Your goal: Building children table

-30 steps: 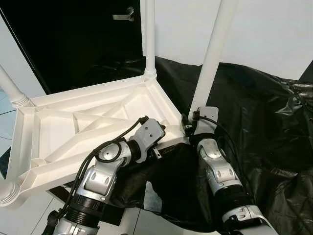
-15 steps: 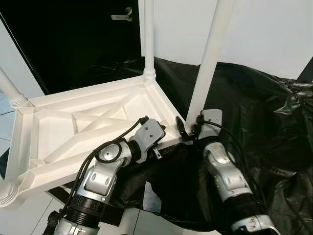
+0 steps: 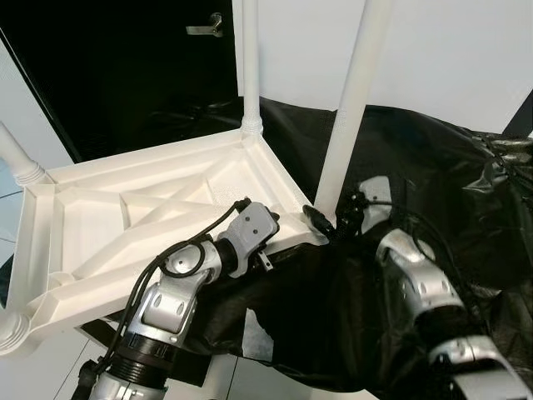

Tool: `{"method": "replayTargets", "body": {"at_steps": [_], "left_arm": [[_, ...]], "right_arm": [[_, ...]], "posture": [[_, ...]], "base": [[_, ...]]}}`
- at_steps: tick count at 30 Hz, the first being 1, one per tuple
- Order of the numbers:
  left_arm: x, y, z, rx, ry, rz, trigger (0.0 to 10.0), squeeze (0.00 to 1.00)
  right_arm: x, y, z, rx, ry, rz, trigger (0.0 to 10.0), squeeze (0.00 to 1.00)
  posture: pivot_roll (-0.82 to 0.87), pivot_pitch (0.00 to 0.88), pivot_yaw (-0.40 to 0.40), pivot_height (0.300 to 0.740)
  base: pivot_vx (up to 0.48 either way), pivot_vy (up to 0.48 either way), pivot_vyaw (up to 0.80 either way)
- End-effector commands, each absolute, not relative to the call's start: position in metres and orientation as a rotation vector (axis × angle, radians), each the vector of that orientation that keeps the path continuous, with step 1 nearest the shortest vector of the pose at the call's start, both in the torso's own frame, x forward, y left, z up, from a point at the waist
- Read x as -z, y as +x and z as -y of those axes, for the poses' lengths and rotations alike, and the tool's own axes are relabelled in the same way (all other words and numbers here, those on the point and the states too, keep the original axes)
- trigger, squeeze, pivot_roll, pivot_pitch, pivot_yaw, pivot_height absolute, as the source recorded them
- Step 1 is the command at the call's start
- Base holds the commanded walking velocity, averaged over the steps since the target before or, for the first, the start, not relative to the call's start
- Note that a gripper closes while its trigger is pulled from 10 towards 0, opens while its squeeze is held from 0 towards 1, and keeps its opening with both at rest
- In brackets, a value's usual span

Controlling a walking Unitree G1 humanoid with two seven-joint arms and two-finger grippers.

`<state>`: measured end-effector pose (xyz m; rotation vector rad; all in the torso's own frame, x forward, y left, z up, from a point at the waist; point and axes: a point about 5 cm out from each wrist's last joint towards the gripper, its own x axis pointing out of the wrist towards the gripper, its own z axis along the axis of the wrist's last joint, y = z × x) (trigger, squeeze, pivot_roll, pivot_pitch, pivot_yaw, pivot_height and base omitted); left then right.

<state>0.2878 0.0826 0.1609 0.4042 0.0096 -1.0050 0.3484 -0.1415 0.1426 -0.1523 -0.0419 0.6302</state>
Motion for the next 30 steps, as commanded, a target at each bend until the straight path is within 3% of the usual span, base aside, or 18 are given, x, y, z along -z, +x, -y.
{"method": "replayTargets", "body": {"at_steps": [1,2,3,4,16,24,25,26,30], "left_arm": [[-0.162,0.291,-0.083,0.947,0.412,0.010,10.0,0.00],[-0.163,0.291,-0.083,0.945,0.414,0.012,10.0,0.00],[-0.163,0.292,-0.083,0.943,0.416,0.013,10.0,0.00],[-0.163,0.292,-0.083,0.940,0.416,0.016,10.0,0.00],[-0.162,0.290,-0.086,0.909,0.417,0.022,10.0,0.00],[-0.162,0.287,-0.086,0.910,0.424,0.024,10.0,0.00],[-0.162,0.287,-0.087,0.894,0.419,0.029,10.0,0.00],[-0.162,0.287,-0.087,0.894,0.419,0.029,10.0,0.00],[-0.160,0.284,-0.085,0.869,0.397,0.035,10.0,0.00]], "right_arm": [[-0.139,0.352,0.139,-0.668,-0.172,0.019,10.0,0.00],[-0.140,0.355,0.134,-0.698,-0.183,0.012,8.7,0.00],[-0.140,0.357,0.130,-0.721,-0.190,0.006,5.5,0.00],[-0.140,0.358,0.125,-0.745,-0.190,0.002,0.0,0.00],[-0.136,0.354,0.120,-0.839,-0.174,-0.004,0.0,0.00],[-0.129,0.348,0.127,-0.691,-0.161,-0.004,0.0,0.00],[-0.127,0.346,0.126,-0.640,-0.151,-0.007,10.0,0.00],[-0.127,0.346,0.126,-0.640,-0.151,-0.007,10.0,0.00],[-0.120,0.328,0.116,-0.327,-0.075,-0.020,10.0,0.00]], "posture": [[0.03,0.000,-0.021,0.740],[0.03,0.000,-0.020,0.740],[0.03,0.000,-0.023,0.740],[0.04,0.000,-0.028,0.740],[0.06,0.000,-0.043,0.740],[0.09,0.000,-0.050,0.740],[0.09,0.000,-0.064,0.740],[0.09,0.000,-0.064,0.740],[0.08,0.000,-0.076,0.740]], "base": [[0.000,0.000,0.00],[0.000,0.000,0.00],[0.000,0.000,0.00],[0.000,0.000,0.00],[0.000,0.000,0.00],[0.000,0.000,0.00],[0.000,0.000,0.00],[0.000,0.000,0.00],[0.000,0.000,0.00]]}}
